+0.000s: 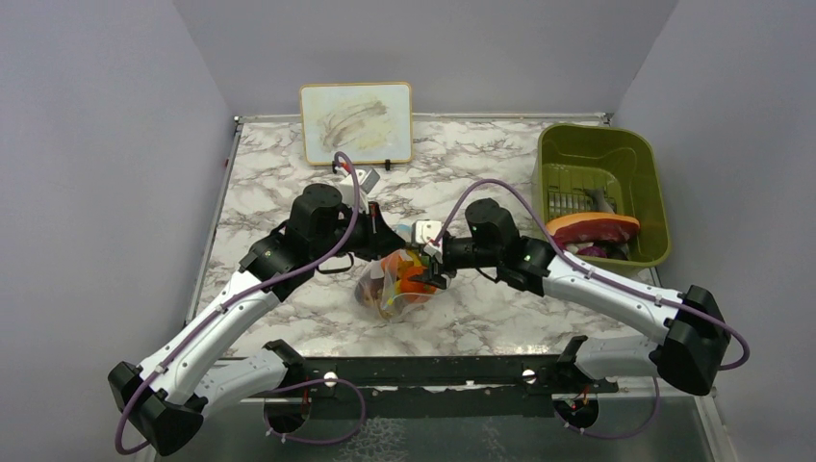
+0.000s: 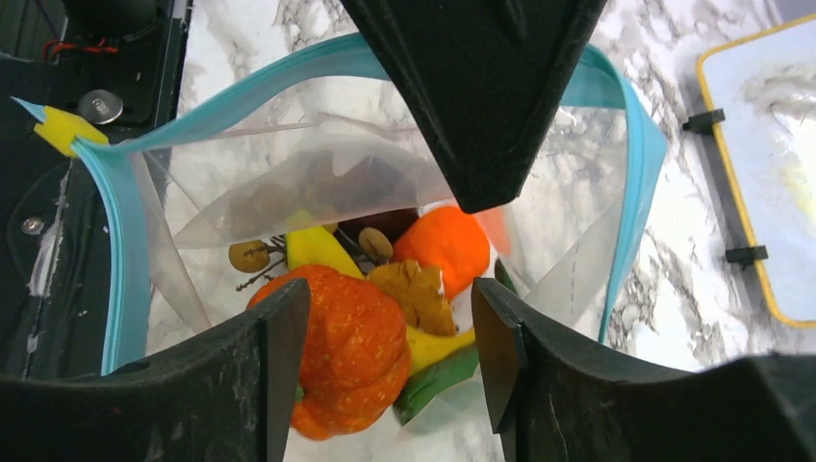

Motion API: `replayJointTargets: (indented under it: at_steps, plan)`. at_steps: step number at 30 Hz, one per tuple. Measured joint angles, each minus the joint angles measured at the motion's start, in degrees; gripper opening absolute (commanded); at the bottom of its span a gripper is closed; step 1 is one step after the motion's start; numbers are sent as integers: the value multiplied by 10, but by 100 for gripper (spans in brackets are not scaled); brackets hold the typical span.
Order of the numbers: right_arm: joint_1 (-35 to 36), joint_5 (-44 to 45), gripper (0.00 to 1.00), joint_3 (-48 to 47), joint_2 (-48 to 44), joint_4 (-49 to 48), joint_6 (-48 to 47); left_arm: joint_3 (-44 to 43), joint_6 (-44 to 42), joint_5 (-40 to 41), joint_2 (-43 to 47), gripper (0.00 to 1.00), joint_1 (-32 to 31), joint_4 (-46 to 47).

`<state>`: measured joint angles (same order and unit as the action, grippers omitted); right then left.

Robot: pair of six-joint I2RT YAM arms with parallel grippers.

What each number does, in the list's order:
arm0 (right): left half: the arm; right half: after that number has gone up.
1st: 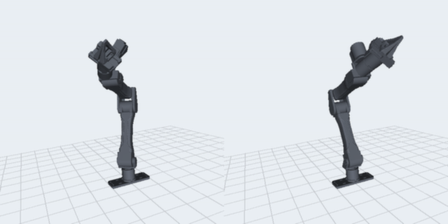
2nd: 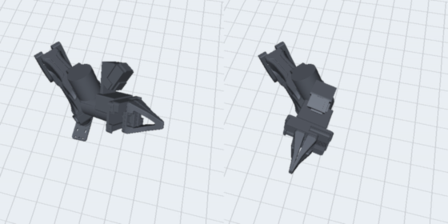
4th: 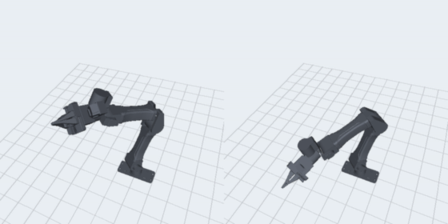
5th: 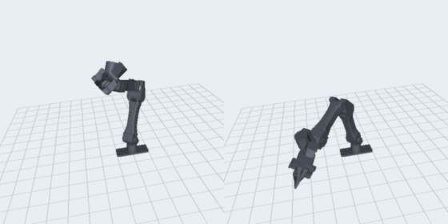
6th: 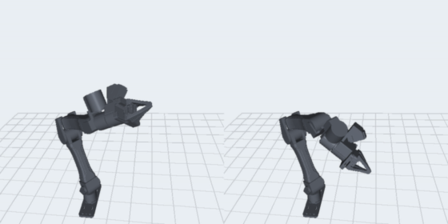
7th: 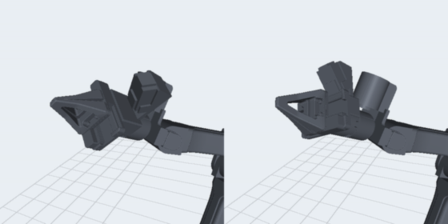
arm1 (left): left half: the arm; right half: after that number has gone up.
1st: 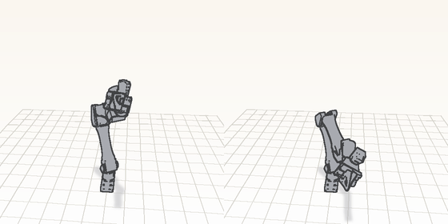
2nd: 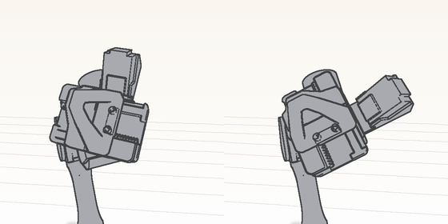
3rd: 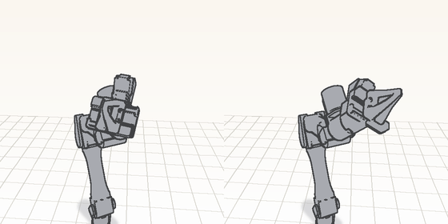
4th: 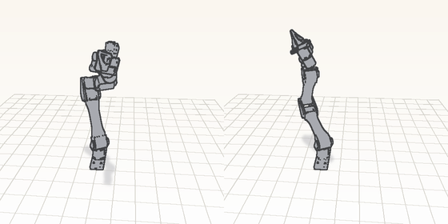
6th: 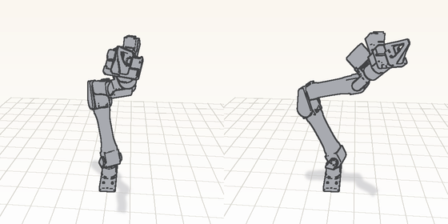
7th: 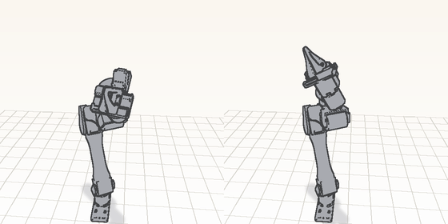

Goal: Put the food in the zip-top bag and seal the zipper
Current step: Zip the zipper food storage bag at the center of the board.

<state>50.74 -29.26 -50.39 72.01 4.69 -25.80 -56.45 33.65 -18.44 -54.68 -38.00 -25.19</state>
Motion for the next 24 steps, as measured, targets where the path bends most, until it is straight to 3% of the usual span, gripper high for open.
replayJointTargets:
  at_steps: [6,15,24]
  plan:
    - [1,12,60,-32,-20,61,19,0,-3,0,-6,0,0,0]
    - [2,74,59,-84,-78,73,133,12,-21,14,2,0,0,12]
    - [2,135,58,-86,-82,108,152,19,-39,25,19,0,0,28]
